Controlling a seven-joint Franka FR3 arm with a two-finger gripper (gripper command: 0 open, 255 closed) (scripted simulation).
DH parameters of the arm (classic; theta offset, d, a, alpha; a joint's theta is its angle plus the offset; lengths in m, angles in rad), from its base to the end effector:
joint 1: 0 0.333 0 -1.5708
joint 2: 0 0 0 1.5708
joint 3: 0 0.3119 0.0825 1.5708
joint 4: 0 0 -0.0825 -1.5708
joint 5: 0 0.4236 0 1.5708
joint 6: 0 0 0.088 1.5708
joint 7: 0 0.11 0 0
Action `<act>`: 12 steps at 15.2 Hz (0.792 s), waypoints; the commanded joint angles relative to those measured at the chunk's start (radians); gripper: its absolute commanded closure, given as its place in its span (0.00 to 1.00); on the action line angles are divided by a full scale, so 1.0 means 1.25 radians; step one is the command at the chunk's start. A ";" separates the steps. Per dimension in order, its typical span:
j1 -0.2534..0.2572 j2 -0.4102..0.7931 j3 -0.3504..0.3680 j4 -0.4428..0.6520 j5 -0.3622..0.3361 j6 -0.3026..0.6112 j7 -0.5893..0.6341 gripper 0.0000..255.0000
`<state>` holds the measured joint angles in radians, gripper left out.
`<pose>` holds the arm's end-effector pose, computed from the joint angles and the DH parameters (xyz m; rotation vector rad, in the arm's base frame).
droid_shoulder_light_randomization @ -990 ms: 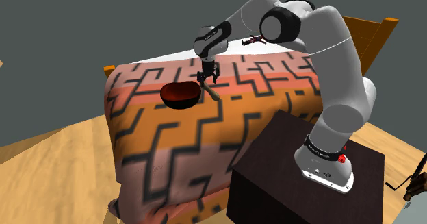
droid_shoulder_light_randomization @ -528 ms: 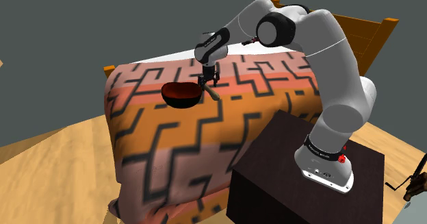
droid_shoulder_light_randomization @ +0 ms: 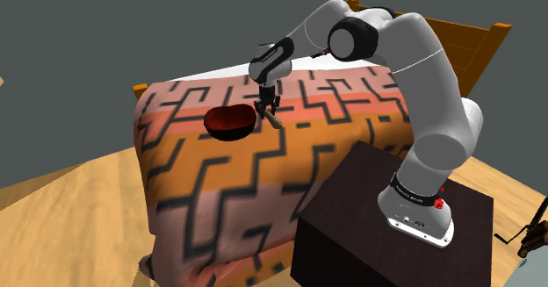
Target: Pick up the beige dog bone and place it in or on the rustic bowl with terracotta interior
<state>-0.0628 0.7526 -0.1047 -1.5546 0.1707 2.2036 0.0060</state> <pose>0.7119 -0.1057 0.1647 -3.0457 0.3932 0.1419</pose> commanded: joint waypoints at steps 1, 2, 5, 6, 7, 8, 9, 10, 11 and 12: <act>0.000 0.001 0.000 0.001 0.000 0.000 0.000 1.00; 0.000 0.001 0.000 0.001 0.000 0.000 0.000 1.00; 0.000 0.001 0.000 0.001 0.000 0.000 0.000 1.00; 0.000 0.001 0.000 0.001 0.000 -0.001 0.000 1.00; 0.000 0.001 0.000 0.001 0.000 -0.001 0.000 1.00; 0.000 0.001 0.000 0.001 0.000 0.000 0.000 1.00; 0.001 -0.001 0.000 -0.002 0.000 -0.001 0.000 1.00; 0.001 -0.009 0.000 -0.002 -0.001 -0.007 0.001 1.00; 0.001 -0.016 -0.001 -0.003 -0.002 -0.014 0.002 1.00; 0.002 -0.023 -0.002 -0.003 -0.003 -0.020 0.003 1.00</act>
<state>-0.0612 0.7298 -0.1064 -1.5629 0.1683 2.1880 0.0074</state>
